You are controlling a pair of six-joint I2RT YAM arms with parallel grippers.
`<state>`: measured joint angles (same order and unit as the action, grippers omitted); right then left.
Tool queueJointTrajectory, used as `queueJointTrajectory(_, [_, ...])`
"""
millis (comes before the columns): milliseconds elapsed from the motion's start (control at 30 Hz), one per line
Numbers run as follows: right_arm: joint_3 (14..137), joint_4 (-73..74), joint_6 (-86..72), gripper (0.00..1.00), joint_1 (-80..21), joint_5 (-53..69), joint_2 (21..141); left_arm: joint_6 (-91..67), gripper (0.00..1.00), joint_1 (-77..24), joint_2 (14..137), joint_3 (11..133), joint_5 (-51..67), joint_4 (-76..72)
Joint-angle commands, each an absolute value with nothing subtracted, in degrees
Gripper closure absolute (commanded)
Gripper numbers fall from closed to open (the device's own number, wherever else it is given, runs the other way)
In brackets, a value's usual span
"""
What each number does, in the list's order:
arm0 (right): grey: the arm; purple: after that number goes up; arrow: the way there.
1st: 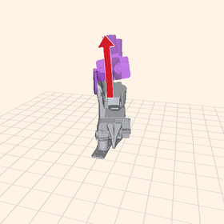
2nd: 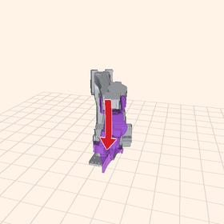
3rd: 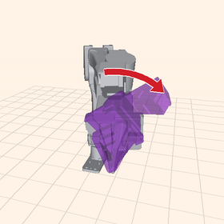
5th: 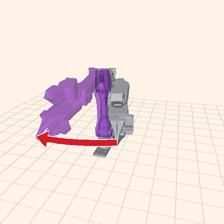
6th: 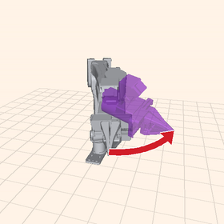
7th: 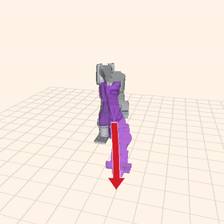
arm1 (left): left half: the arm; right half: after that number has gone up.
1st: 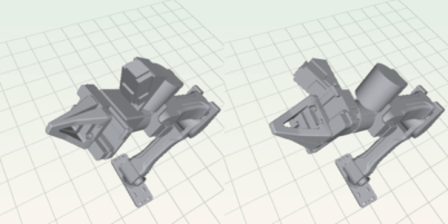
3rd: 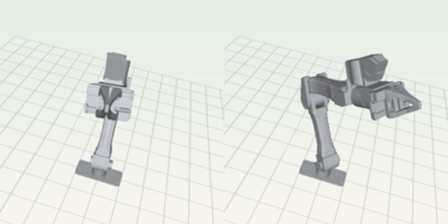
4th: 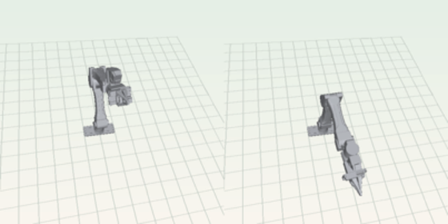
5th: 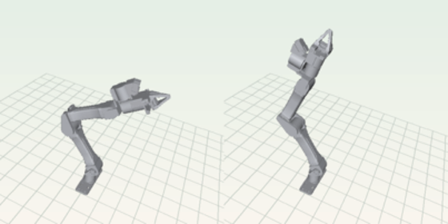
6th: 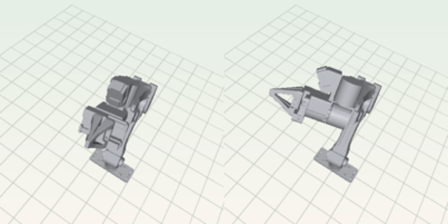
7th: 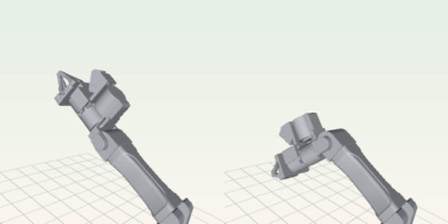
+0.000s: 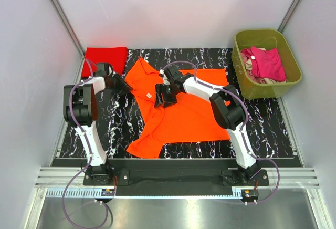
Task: Fold and stack the t-shirts
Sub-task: Flatten the tshirt out
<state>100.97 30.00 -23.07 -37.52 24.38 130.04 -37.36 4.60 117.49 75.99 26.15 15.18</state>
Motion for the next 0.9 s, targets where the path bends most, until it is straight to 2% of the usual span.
queueJointTrajectory(0, [104.50,31.99,-20.48,0.38,-38.41,21.62,130.52,-36.74,0.70,5.10,114.96,78.75,27.24,15.56])
queueJointTrajectory(300, [106.08,33.22,-20.13,0.40,-38.41,20.92,131.31,-37.18,0.83,5.18,114.26,79.80,27.86,15.64])
queueJointTrajectory(367, [106.35,33.40,-20.04,0.40,-38.41,21.27,131.57,-37.09,0.90,5.19,114.35,80.07,27.77,15.82])
queueJointTrajectory(533, [107.92,33.31,-20.39,0.45,-38.58,22.15,133.24,-37.35,0.94,5.27,114.08,81.65,28.56,16.43])
queueJointTrajectory(667, [109.16,33.57,-20.65,0.57,-38.76,22.24,134.30,-36.74,0.97,5.36,114.26,83.58,28.48,18.54])
queueJointTrajectory(700, [109.25,33.66,-20.83,0.63,-38.67,22.15,134.30,-36.48,0.98,5.36,114.08,84.45,28.22,18.98])
queueJointTrajectory(733, [109.77,33.92,-21.09,0.79,-38.76,22.24,134.12,-35.87,0.99,5.45,114.00,84.90,27.86,19.42])
queueJointTrajectory(867, [111.00,34.98,-23.37,0.87,-40.16,22.67,130.88,-33.58,1.00,5.71,113.38,87.97,25.50,24.33])
